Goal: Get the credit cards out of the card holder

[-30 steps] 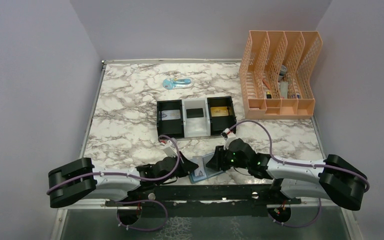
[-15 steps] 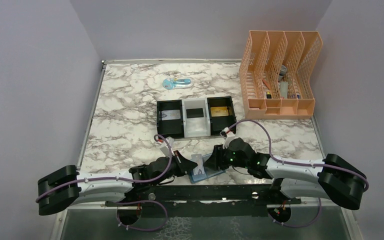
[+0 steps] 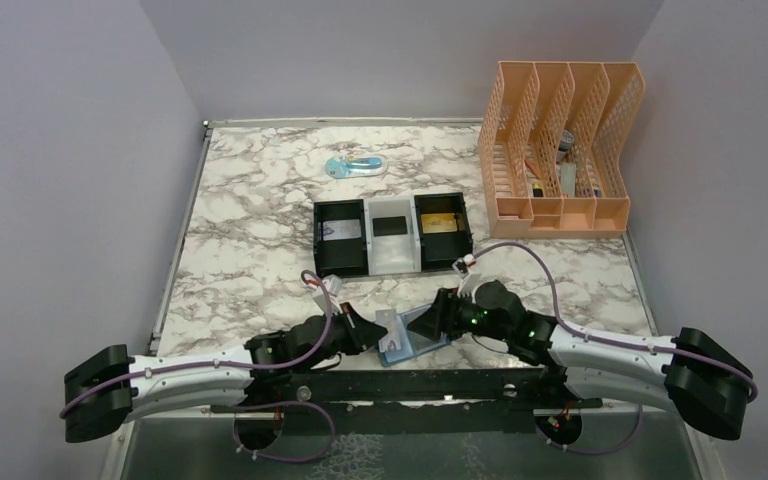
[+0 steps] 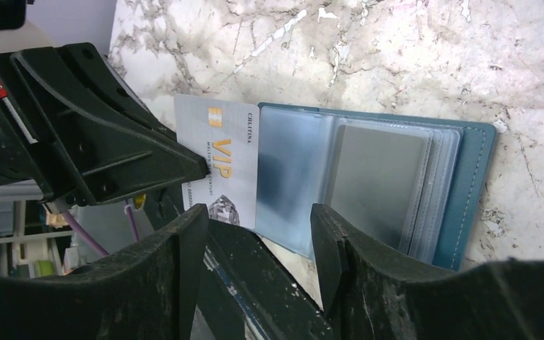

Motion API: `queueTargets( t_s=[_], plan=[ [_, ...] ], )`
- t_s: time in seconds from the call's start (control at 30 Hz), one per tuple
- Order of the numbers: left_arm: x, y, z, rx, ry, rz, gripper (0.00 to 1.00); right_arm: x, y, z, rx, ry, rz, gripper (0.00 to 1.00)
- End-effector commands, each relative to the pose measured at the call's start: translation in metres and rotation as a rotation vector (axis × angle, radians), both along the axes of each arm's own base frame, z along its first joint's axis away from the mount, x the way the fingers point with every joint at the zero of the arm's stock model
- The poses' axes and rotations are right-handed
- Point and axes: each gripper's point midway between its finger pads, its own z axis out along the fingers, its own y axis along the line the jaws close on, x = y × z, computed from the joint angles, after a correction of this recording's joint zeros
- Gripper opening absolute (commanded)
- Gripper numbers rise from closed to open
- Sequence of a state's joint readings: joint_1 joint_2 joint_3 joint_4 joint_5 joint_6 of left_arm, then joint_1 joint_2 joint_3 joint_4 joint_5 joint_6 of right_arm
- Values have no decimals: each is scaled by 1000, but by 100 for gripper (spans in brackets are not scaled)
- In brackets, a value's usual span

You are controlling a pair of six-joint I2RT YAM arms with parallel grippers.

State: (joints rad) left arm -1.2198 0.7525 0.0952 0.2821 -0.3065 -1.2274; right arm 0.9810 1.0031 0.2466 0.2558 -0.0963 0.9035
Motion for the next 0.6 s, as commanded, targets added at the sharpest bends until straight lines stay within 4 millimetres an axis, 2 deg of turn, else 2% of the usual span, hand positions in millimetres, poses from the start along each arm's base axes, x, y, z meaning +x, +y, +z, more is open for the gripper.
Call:
queueTargets(
  t_s=[0.0, 0.3, 0.57],
  plan=[
    [2, 7, 5, 31, -34, 8, 0, 4, -5, 6, 53, 15, -75, 57],
    [-3, 0, 23, -13, -85, -50, 0, -3, -1, 22, 126, -35, -15, 60],
    [-6, -14, 24, 12, -89, -107, 0, -6, -1, 21, 150, -39, -4, 61]
  ],
)
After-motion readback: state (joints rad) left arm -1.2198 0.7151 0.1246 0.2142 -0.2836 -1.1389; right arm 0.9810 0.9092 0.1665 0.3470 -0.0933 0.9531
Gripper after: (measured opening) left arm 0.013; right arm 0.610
